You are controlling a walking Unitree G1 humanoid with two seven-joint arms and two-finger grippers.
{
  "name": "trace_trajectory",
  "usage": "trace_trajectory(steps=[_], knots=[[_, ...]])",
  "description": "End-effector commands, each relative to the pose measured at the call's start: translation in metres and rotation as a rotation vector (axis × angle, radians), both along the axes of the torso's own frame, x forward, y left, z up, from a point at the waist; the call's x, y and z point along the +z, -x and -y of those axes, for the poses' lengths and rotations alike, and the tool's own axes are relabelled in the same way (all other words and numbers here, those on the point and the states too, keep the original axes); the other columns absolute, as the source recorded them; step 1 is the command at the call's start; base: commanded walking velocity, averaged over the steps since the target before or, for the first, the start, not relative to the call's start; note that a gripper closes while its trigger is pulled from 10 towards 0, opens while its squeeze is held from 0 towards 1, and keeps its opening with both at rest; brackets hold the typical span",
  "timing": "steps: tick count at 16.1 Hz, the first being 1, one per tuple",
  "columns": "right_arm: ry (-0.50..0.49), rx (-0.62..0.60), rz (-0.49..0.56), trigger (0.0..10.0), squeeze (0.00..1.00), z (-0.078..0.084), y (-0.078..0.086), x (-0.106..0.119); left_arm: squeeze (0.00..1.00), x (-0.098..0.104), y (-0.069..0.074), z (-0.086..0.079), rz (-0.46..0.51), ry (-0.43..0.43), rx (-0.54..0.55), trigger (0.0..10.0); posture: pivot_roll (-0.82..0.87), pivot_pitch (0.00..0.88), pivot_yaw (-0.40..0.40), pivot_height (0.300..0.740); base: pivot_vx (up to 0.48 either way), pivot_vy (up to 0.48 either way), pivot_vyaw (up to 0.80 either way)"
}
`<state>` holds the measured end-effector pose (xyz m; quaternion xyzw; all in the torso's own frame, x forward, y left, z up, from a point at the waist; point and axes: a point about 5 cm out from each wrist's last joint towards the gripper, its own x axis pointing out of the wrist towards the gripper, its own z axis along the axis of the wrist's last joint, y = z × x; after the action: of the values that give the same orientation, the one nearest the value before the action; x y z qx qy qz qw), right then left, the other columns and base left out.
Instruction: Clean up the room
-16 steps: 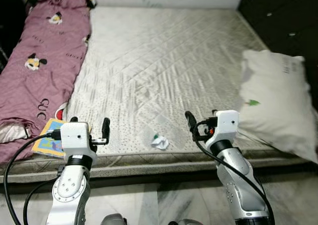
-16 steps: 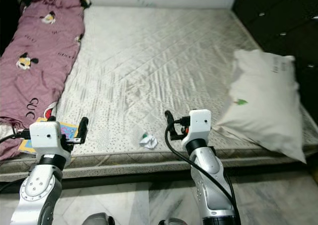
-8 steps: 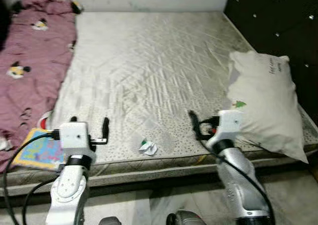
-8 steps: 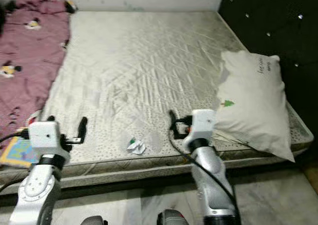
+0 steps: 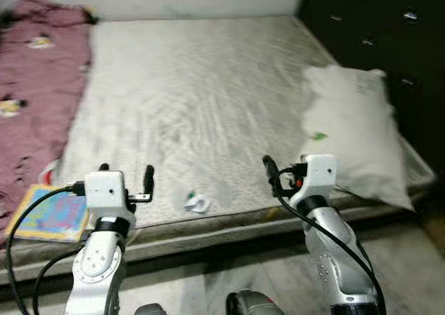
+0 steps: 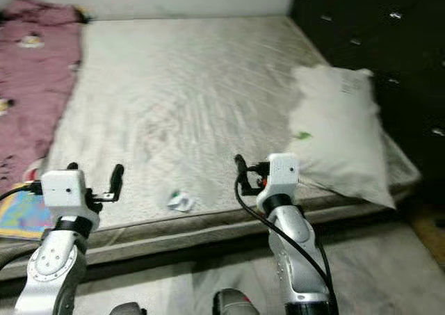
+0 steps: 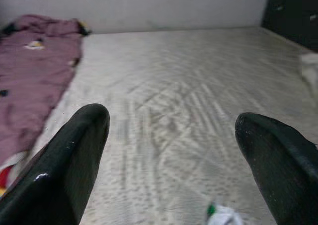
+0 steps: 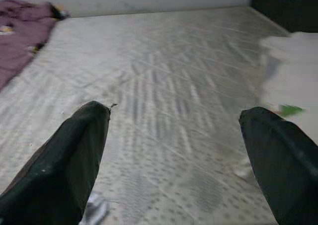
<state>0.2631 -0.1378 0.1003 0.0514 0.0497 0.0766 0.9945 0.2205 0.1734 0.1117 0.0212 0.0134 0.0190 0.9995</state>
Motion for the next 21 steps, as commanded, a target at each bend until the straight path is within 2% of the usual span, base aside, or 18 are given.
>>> trace_trajectory(steps=[1, 8, 14, 17, 21], knots=[[-0.008, 0.009, -0.008, 10.0, 0.0, -0.001, 0.0, -0.001, 0.0, -0.003, 0.002, -0.002, -0.015, 0.004, 0.003, 10.0, 0.03, 0.074, -0.054, 0.74, 0.0, 0.0, 0.0], [-0.027, 0.031, -0.012, 10.0, 0.0, -0.002, 0.0, 0.004, 0.0, 0.004, 0.003, -0.005, -0.002, 0.011, 0.023, 10.0, 0.04, 0.13, -0.063, 0.74, 0.0, 0.0, 0.0], [0.014, 0.087, -0.03, 10.0, 0.0, -0.001, -0.003, 0.0, 0.0, 0.008, 0.002, -0.002, 0.026, -0.014, 0.079, 10.0, 0.03, 0.113, -0.122, 0.74, 0.0, 0.0, 0.0], [0.016, 0.056, 0.023, 10.0, 0.0, -0.001, -0.006, 0.007, 0.0, 0.014, -0.003, -0.004, 0.058, -0.06, 0.087, 10.0, 0.01, 0.086, -0.071, 0.74, 0.0, 0.0, 0.0], [-0.005, -0.01, 0.046, 10.0, 0.0, 0.001, -0.008, 0.006, 0.0, 0.013, -0.014, -0.001, 0.051, -0.106, 0.016, 10.0, -0.01, 0.06, 0.004, 0.74, 0.0, 0.0, 0.0]])
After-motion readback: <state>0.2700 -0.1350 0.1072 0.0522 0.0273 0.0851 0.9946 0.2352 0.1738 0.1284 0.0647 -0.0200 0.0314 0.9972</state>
